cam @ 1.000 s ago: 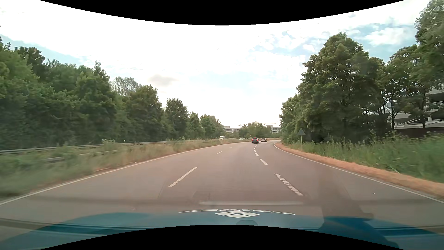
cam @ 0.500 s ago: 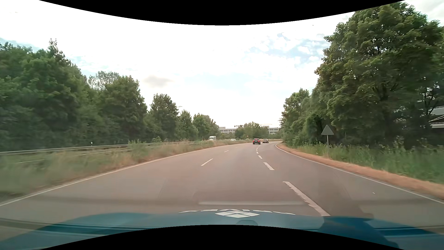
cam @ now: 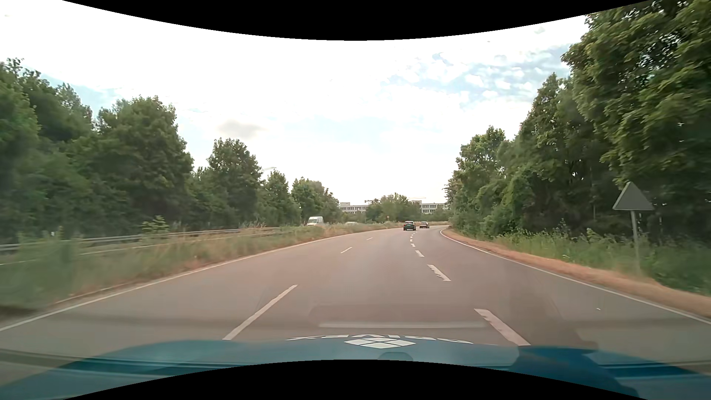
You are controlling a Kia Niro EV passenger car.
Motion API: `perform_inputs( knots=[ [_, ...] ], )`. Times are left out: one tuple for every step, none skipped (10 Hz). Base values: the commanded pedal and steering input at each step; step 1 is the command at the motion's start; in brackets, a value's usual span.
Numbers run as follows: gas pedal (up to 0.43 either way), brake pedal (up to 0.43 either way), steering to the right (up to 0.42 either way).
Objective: Follow the waypoints while adhering to traffic rules and regulations
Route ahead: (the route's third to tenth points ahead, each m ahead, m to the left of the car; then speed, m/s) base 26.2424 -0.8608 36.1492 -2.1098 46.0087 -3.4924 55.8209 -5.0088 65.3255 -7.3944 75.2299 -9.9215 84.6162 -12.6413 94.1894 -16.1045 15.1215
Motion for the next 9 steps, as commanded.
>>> perform_inputs(
  knots=[
    [0.209,0.000,0.020],
    [0.209,0.000,0.020],
    [0.209,0.000,0.020],
    [0.209,0.000,0.020],
    [0.209,0.000,0.020],
    [0.209,0.000,0.020],
    [0.209,0.000,0.018],
    [0.197,0.000,0.018],
    [0.197,0.000,0.018]
  ],
)
